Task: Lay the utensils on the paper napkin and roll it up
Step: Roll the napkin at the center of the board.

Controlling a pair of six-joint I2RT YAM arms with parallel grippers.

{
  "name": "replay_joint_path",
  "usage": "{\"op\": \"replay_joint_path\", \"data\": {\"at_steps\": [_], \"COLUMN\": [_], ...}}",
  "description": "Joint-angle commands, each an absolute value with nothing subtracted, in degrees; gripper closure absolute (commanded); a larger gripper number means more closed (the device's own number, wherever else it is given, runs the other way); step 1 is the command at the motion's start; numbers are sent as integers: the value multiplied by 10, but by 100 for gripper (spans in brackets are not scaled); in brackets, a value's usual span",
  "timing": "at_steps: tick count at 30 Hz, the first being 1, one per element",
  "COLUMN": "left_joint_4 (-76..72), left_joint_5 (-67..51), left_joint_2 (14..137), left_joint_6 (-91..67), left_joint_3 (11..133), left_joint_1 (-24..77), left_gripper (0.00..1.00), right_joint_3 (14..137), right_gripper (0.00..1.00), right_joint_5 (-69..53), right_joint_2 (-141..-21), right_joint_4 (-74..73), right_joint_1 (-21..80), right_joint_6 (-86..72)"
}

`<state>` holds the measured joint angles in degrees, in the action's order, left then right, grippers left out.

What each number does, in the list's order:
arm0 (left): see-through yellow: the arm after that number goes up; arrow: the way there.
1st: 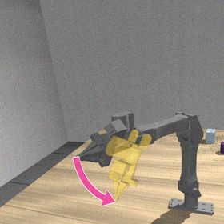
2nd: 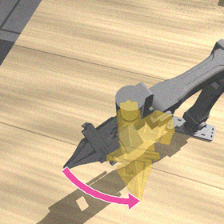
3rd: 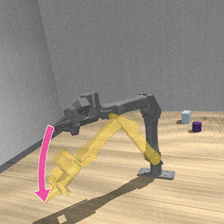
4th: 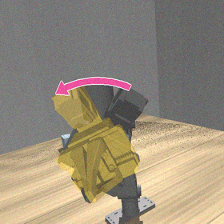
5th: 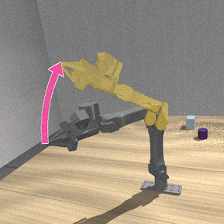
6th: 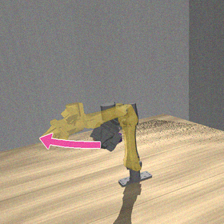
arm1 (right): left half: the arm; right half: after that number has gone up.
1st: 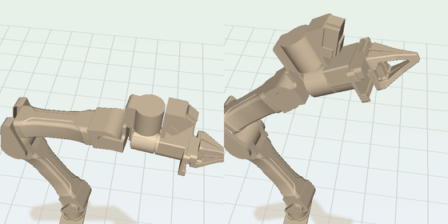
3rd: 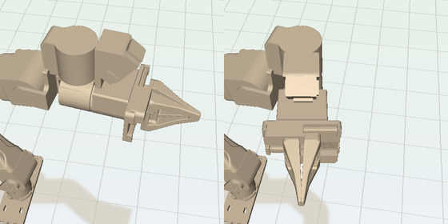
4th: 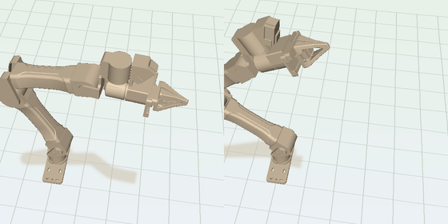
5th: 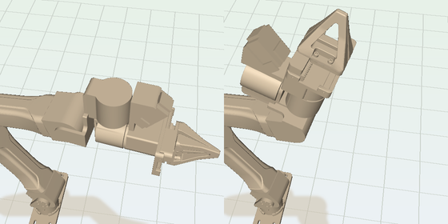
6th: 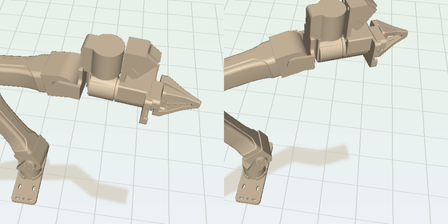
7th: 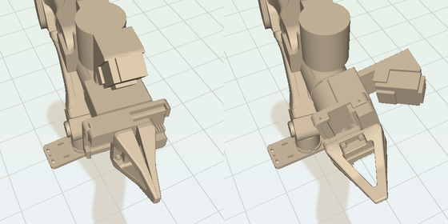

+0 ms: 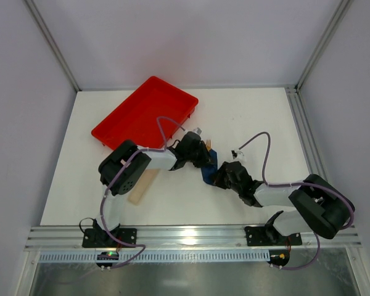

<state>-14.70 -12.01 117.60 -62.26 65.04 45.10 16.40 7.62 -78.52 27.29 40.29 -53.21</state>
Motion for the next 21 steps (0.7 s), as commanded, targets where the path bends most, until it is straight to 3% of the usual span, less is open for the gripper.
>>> {"op": "replay_joint_path", "data": {"at_steps": [1,7,10,13,21], "left_joint_4": [-164,-160,-158,-160,-157], "left_joint_5": [-160,-179,-177,-178,-181], "left_joint_2": [1176,1189,1196,1204,1201], "left_joint_6": [-581,-562,-559,-558,-544], "left_joint_3": [660,659,652,646,641], "left_joint_1": [446,448,447,448,448], "left_gripper": [91,91,92,92,93], "right_joint_3": [154,168,185,209,251], "right_gripper": [96,91,74,67,65], "right_joint_5": [77,54,54,40,-23], "right_joint_2": [-793,-797,-767,-709,-673], "right_joint_4": [287,280,227,147,78], "right_joint_1": [399,391,387,369,250], "right_joint_6": [-531,-508,-493,-460,-393]}}
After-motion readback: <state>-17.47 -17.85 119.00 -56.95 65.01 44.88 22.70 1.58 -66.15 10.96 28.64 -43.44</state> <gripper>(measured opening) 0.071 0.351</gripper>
